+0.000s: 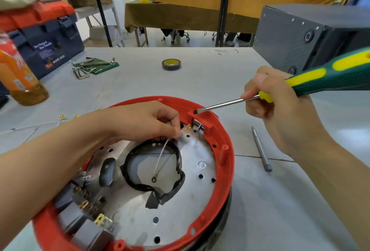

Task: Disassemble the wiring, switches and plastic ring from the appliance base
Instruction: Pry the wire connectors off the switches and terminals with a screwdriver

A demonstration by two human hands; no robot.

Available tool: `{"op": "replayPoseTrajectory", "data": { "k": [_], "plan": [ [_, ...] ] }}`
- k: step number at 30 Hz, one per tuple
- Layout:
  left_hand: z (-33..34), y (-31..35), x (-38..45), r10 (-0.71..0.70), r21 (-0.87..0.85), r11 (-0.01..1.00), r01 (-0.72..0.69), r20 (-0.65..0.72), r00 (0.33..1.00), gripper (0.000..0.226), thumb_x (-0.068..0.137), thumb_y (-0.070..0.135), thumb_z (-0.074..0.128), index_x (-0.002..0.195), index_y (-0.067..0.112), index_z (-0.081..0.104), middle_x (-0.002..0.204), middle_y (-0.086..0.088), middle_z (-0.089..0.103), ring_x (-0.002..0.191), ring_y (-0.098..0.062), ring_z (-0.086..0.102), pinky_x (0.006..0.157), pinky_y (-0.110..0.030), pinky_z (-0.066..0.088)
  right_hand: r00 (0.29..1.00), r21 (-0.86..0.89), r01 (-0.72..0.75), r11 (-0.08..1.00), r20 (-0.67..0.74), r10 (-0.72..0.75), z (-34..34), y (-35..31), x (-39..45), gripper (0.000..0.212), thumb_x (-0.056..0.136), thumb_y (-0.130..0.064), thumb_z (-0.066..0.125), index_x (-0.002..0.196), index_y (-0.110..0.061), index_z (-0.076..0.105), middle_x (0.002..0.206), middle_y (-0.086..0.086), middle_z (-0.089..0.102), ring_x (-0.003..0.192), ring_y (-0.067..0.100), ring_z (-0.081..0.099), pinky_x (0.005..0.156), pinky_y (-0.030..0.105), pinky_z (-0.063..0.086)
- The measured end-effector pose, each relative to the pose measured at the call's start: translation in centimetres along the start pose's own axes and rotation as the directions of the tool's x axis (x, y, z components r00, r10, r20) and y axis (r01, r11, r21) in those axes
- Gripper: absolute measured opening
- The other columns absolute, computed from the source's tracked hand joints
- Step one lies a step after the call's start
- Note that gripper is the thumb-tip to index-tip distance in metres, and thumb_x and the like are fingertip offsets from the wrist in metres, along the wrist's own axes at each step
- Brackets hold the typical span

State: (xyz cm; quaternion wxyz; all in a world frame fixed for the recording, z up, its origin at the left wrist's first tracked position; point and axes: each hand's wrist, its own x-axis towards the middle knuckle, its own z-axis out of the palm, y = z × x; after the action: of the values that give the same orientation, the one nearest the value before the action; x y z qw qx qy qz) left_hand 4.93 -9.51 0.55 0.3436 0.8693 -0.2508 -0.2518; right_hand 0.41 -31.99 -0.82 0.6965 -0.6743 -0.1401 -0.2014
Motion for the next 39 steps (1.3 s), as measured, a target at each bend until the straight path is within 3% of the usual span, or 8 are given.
{"op": "replayPoseTrajectory", "data": {
  "k": [4,10,18,22,28,31,34,39],
  "plan": [
    [-0.4,0.0,-0.1,0.027,-0.043,0.999,-0.028,-0.036,0.999,0.015,0.087,0.01,0.064,0.074,0.014,0.069,0.067,0.0,0.064,0.064,-0.008,0.057,0.069,-0.024,0.047,0.995,0.04,0.0,0.999,-0.098,0.003,-0.3,-0.2,-0.7,0.026,0.074,-0.027,0.052,0.05,-0.02,0.056,0.049,0.002,0.034,0.044,0.012,0.03,0.047,0.022,0.028],
    [-1.2,1.0,-0.6,0.067,-0.213,0.971,-0.105,-0.175,0.982,0.008,0.077,0.004,0.07,0.083,0.002,0.065,0.061,-0.011,0.063,0.053,-0.014,0.063,0.051,-0.017,0.049,0.982,0.049,0.017,0.999,-0.191,-0.007,0.4,-0.6,-1.6,0.028,0.078,-0.023,0.051,0.05,-0.02,0.055,0.046,-0.003,0.033,0.045,0.012,0.03,0.046,0.019,0.029],
    [-3.4,-0.3,-4.0,0.003,-0.363,0.923,-0.128,-0.326,0.945,0.013,0.074,0.01,0.068,0.084,0.007,0.074,0.067,-0.006,0.069,0.058,-0.008,0.063,0.057,-0.013,0.049,0.978,0.13,-0.058,0.99,-0.19,0.082,2.7,-0.5,-2.6,0.027,0.075,-0.028,0.055,0.049,-0.018,0.057,0.05,0.0,0.033,0.044,0.011,0.03,0.046,0.02,0.029],
    [-5.1,-2.0,-7.0,-0.074,-0.466,0.879,-0.106,-0.353,0.933,0.023,0.077,0.001,0.062,0.084,0.015,0.079,0.086,-0.007,0.074,0.072,-0.01,0.069,0.064,-0.014,0.054,0.975,0.223,-0.109,0.969,-0.167,0.148,3.9,-0.7,-2.9,0.03,0.077,-0.023,0.052,0.048,-0.019,0.058,0.051,0.001,0.035,0.042,0.009,0.031,0.044,0.019,0.031],
    [-7.2,-4.6,-10.7,-0.153,-0.397,0.914,-0.077,-0.516,0.843,0.028,0.08,-0.004,0.063,0.083,0.019,0.078,0.089,-0.004,0.075,0.082,-0.015,0.071,0.064,-0.014,0.054,0.957,0.341,-0.141,0.929,-0.193,0.216,4.9,-0.6,-3.2,0.031,0.09,-0.011,0.044,0.059,-0.012,0.047,0.052,0.0,0.033,0.042,0.01,0.028,0.042,0.02,0.026],
    [-7.3,-6.9,-11.3,-0.209,-0.266,0.963,0.054,-0.598,0.774,0.02,0.082,-0.003,0.066,0.085,0.015,0.074,0.085,-0.005,0.074,0.076,-0.014,0.071,0.062,-0.013,0.054,0.939,0.385,-0.147,0.911,-0.235,0.25,4.8,-0.3,-3.2,0.028,0.086,-0.014,0.045,0.058,-0.011,0.043,0.044,-0.002,0.027,0.043,0.012,0.024,0.041,0.02,0.025],
    [-6.7,-9.1,-10.9,-0.277,-0.174,0.961,0.216,-0.575,0.77,0.018,0.084,0.001,0.066,0.091,0.015,0.074,0.088,0.0,0.073,0.08,-0.014,0.069,0.062,-0.013,0.053,0.932,0.376,-0.161,0.912,-0.247,0.266,4.6,-0.1,-3.1,0.027,0.08,-0.019,0.047,0.054,-0.013,0.045,0.043,-0.002,0.025,0.044,0.013,0.022,0.042,0.02,0.025],
    [-6.2,-11.2,-9.7,-0.26,0.012,0.943,0.331,-0.594,0.761,0.017,0.085,0.008,0.067,0.09,0.024,0.074,0.09,0.005,0.07,0.081,-0.009,0.062,0.071,-0.021,0.047,0.931,0.338,-0.19,0.922,-0.236,0.278,4.6,0.0,-3.0,0.024,0.072,-0.025,0.051,0.052,-0.014,0.045,0.042,-0.001,0.024,0.045,0.014,0.021,0.04,0.02,0.025]
  ]
}}
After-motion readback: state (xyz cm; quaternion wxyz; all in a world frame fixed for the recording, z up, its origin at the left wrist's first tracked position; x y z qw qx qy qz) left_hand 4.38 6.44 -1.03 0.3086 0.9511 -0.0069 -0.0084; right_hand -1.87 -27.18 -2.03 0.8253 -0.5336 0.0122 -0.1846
